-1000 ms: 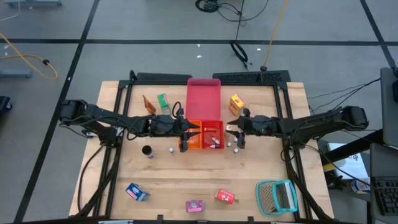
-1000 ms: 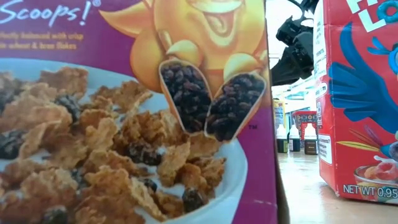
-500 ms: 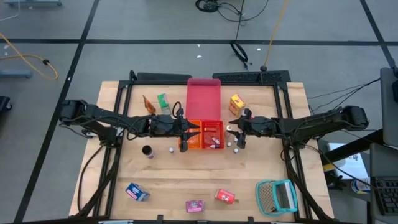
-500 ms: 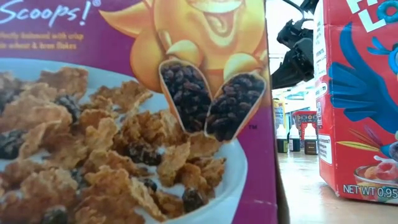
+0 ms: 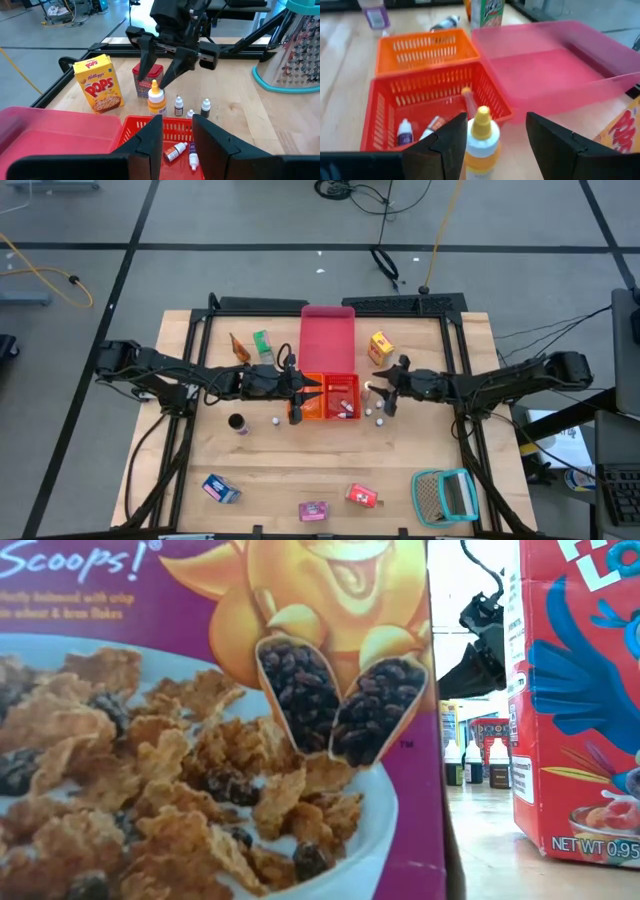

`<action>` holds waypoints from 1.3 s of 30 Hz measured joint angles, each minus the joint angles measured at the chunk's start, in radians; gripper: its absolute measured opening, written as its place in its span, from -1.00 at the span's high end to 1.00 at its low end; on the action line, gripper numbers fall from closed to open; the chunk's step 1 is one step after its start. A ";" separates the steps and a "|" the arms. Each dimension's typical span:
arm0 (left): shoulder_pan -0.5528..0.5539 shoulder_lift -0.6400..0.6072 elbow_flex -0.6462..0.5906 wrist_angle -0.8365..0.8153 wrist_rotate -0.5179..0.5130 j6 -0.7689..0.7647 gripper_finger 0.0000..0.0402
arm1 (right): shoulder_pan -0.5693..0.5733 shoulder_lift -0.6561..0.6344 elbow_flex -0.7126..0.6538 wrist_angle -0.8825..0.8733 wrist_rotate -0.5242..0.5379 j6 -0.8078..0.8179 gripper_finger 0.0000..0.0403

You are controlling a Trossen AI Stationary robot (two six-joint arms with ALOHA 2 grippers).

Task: Pick & Place Kitchen Items
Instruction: Put the large yellow food coloring bottle into the red basket

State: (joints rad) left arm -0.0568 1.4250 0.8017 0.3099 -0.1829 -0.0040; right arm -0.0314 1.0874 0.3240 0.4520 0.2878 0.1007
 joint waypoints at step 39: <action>0.000 0.000 0.000 0.000 -0.001 0.000 0.46 | -0.013 0.288 -0.080 0.441 -0.054 0.018 0.46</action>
State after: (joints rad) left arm -0.0566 1.4250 0.8015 0.3099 -0.1841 -0.0044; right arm -0.0448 1.3750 0.2438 0.8925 0.2342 0.1191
